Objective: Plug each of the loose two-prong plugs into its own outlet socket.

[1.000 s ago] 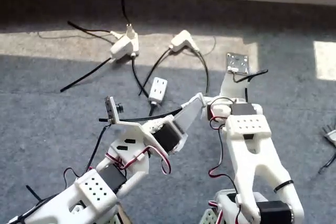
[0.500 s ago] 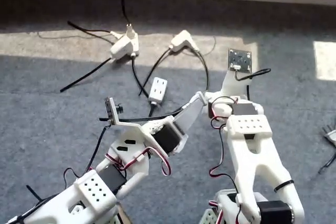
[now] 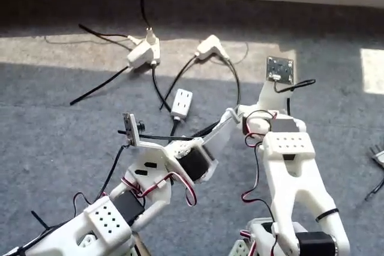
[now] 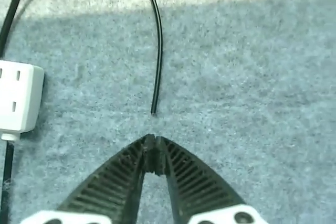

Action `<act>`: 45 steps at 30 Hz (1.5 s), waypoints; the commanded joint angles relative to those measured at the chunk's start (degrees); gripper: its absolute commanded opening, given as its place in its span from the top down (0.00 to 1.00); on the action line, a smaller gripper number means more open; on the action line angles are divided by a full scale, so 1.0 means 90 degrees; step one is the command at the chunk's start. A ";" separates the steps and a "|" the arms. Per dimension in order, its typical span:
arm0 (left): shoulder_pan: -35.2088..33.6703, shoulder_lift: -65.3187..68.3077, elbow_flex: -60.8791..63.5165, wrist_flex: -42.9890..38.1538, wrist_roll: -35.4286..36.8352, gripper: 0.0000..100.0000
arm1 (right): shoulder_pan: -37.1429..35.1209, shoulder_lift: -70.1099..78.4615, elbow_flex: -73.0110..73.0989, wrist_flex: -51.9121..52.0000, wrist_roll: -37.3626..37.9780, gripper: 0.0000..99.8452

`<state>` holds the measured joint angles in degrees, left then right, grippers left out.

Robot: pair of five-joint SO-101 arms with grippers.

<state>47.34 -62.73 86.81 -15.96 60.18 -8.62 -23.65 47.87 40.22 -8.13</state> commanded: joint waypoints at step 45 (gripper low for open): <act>-0.3346 0.7321 -0.8093 0.6291 0.3624 0.99 | 0.1216 0.2476 -0.0718 -0.0689 -0.0078 0.99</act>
<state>17.54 9.71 16.22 37.41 92.79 3.34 -1.23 44.00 34.86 -8.13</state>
